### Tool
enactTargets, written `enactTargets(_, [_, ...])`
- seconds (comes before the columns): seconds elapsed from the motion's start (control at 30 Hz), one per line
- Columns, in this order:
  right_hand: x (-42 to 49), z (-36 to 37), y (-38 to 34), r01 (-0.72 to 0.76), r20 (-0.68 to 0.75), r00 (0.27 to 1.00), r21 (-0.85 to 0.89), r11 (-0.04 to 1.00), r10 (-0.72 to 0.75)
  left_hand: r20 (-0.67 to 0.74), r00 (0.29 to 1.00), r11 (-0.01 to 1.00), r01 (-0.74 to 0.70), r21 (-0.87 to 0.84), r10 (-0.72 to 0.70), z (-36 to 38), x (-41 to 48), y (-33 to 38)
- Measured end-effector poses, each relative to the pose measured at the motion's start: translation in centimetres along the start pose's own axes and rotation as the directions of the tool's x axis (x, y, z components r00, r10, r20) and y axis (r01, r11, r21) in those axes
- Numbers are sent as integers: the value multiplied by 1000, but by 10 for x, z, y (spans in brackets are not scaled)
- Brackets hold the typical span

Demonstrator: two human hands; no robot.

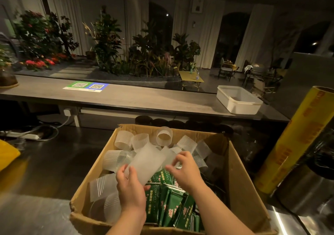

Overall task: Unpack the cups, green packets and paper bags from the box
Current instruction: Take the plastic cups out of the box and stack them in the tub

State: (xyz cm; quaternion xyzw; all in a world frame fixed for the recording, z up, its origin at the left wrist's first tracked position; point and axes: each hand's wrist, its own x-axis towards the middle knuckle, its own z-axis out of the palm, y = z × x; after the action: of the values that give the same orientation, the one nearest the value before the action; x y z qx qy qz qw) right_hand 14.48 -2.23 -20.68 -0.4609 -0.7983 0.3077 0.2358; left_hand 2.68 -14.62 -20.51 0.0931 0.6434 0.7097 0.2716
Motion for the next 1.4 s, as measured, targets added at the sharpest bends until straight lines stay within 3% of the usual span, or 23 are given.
enactTargets(0.07, [-2,-9,1,-70,-35,995,385,920,90,5,1000,1000,-16,25,16,0,1,-2])
enactTargets(0.13, [-5,-15,6,-119,-25,981,703,702,191,24,999,998,-40,50,39,1,1,-3])
enactTargets(0.2, [-8,-19,9,-156,27,970,832,532,242,54,997,995,-59,79,54,3,-3,0])
enactTargets(0.27, [-13,-22,10,-158,62,973,883,442,223,92,994,992,-61,113,51,4,-7,1])
enactTargets(0.47, [-22,-18,-1,-131,80,991,710,691,106,178,984,983,-38,181,5,3,-11,0])
enactTargets(0.6, [-29,-16,-12,-230,325,946,685,691,-8,169,986,978,-31,204,-4,5,-9,-2])
enactTargets(0.67, [-28,-21,-11,-161,213,977,685,710,16,148,989,981,-18,196,-12,4,-7,-3])
enactTargets(0.73, [-18,-27,1,-133,-110,969,526,840,222,128,992,986,-6,168,-15,2,-4,-4])
enactTargets(0.77, [-12,-29,17,-251,-233,912,333,909,338,120,993,987,1,158,-20,1,-3,-4])
enactTargets(0.8, [-10,-31,31,-387,-272,867,159,908,417,114,993,988,6,151,-23,1,-3,-4])
enactTargets(0.83, [-6,-31,47,-513,-214,829,80,855,517,114,993,989,7,147,-24,1,-2,-4])
enactTargets(0.9, [-4,-25,67,-646,70,763,108,755,643,124,992,990,5,143,-23,2,-2,-4])
enactTargets(0.97, [-8,-17,70,-649,267,744,75,757,612,134,991,989,-1,147,-19,4,-3,-4])
enactTargets(1.07, [-8,-7,70,-529,251,817,-28,848,518,129,991,989,12,149,-32,3,-4,-4])
enactTargets(1.17, [-8,-12,59,-515,130,857,172,840,499,135,990,989,26,146,-46,1,-5,-2])
enactTargets(1.27, [-12,-27,45,-450,185,875,652,610,448,160,986,990,24,142,-47,1,-6,-1])
enactTargets(1.4, [-23,-34,37,-387,288,920,771,505,265,225,973,990,22,143,-54,2,-9,0])
